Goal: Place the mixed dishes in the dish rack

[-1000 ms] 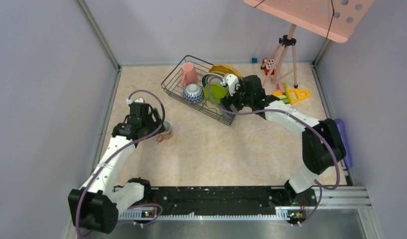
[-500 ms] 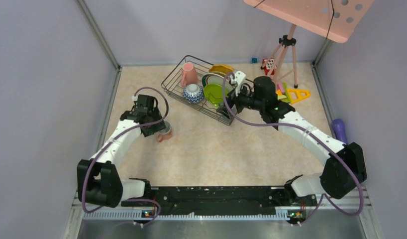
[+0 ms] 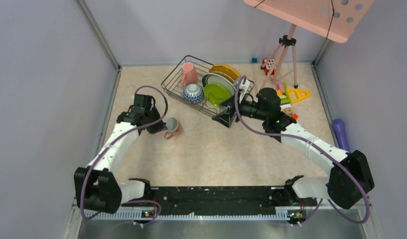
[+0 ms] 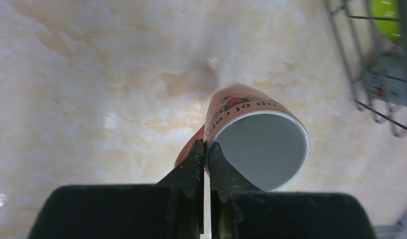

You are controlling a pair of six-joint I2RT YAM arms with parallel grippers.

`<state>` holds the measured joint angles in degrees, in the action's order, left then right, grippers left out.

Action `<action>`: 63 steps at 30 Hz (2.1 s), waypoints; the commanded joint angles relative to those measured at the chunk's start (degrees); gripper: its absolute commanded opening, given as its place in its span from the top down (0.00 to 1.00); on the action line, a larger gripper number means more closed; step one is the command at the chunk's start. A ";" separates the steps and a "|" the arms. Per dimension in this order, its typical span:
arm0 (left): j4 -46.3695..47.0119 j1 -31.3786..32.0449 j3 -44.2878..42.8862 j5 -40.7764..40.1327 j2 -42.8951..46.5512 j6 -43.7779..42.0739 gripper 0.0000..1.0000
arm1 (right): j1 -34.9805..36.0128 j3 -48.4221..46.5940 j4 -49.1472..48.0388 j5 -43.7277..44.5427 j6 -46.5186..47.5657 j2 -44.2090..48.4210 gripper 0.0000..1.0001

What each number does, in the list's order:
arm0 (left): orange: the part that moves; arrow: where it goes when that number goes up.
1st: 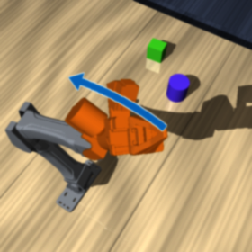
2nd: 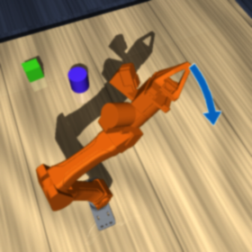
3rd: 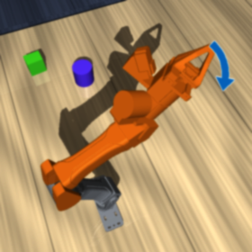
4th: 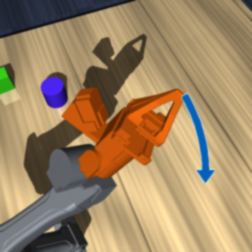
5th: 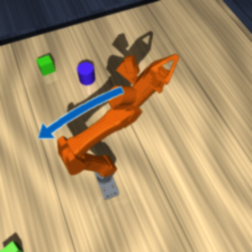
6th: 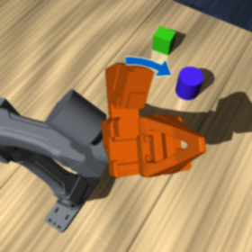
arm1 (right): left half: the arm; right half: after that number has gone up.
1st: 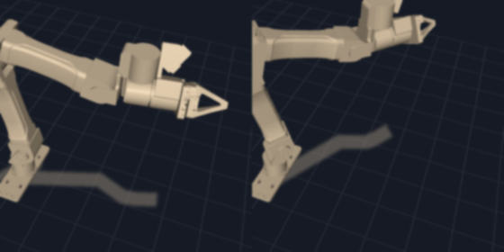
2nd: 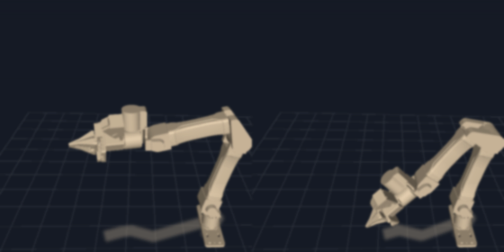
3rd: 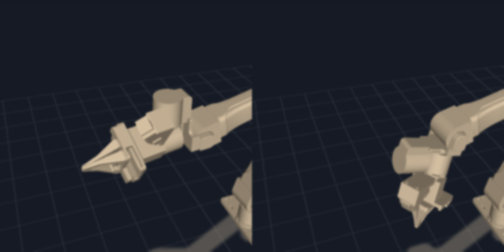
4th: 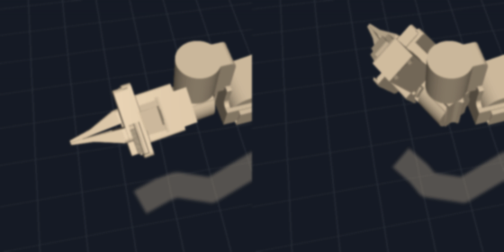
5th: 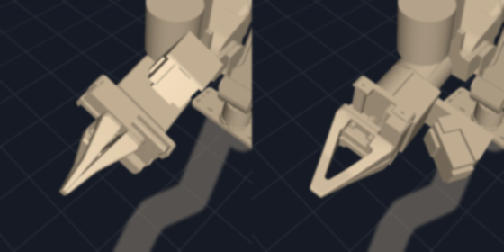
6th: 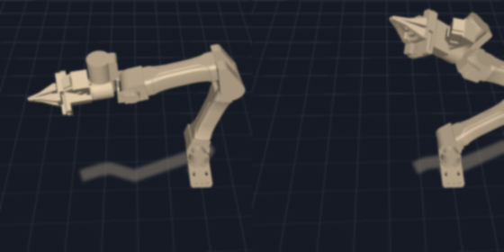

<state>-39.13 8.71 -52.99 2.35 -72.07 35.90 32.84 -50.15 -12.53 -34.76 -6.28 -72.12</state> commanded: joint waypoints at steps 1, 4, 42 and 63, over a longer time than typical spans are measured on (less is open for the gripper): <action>4.64 -0.18 -3.62 12.77 8.37 4.46 1.00 | 0.36 0.74 -8.94 0.63 -10.20 0.66 0.12; 10.62 -0.67 -2.27 22.00 12.13 8.81 1.00 | 0.38 2.86 -16.10 1.00 -18.88 0.42 0.12; 69.96 -0.62 9.07 57.34 8.09 60.91 1.00 | 2.49 3.24 -57.50 -2.89 -42.06 -8.26 0.20; 35.42 -3.59 1.76 50.08 11.82 34.19 0.28 | 3.17 -3.80 -46.24 0.68 -39.35 -11.38 1.00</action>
<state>12.49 7.44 -46.50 57.10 -63.79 84.55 35.94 -48.42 -62.28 -36.03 -48.64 -83.99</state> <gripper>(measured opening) 0.613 0.467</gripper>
